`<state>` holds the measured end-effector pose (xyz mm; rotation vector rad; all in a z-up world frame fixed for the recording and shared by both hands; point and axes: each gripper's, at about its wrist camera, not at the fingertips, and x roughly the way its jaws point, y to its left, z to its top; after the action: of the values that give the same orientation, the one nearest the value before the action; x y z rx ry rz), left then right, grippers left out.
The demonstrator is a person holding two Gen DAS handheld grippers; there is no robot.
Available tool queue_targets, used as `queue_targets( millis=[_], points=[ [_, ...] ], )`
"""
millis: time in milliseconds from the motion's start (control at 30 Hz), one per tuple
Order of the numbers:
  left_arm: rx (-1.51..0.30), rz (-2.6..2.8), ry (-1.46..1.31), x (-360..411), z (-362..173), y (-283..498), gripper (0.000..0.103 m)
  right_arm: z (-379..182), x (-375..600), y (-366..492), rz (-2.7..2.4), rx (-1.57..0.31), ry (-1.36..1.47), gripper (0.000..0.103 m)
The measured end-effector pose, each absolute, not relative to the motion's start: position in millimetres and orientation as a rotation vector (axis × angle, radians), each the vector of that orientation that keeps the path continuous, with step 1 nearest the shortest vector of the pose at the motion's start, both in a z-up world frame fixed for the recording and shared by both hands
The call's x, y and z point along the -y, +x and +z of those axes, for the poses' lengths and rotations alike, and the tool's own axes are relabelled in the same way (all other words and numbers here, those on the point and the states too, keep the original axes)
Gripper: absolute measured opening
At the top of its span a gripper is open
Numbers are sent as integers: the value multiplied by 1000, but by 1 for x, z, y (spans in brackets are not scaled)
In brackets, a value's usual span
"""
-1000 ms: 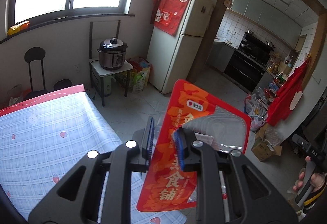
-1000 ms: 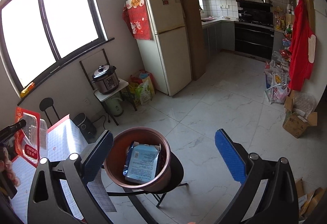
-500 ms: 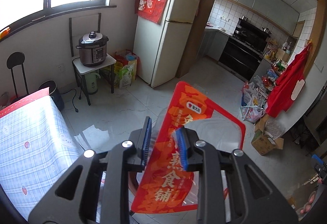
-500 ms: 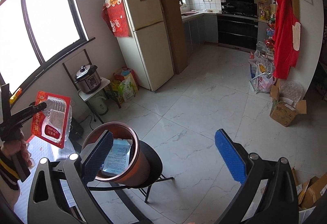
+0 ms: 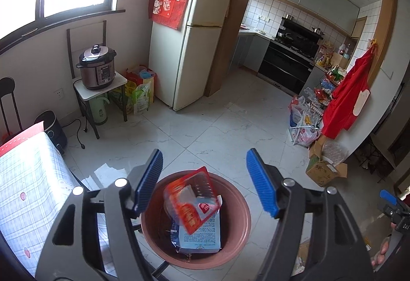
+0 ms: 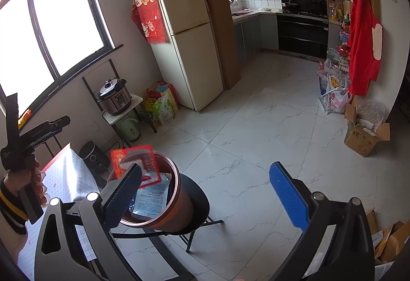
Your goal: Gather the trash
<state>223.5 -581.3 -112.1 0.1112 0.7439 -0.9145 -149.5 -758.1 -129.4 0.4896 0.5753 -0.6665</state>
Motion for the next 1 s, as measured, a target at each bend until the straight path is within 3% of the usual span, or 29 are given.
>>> queue_targets(
  millis=[367,1000],
  points=[
    [-687,-912,150,537,-88,206,97,-121,746,-138,-645,-595,459,98],
    [-614,-765,168,328,-24,171,97,-59,557,-64,-462,-564,298,98]
  ],
)
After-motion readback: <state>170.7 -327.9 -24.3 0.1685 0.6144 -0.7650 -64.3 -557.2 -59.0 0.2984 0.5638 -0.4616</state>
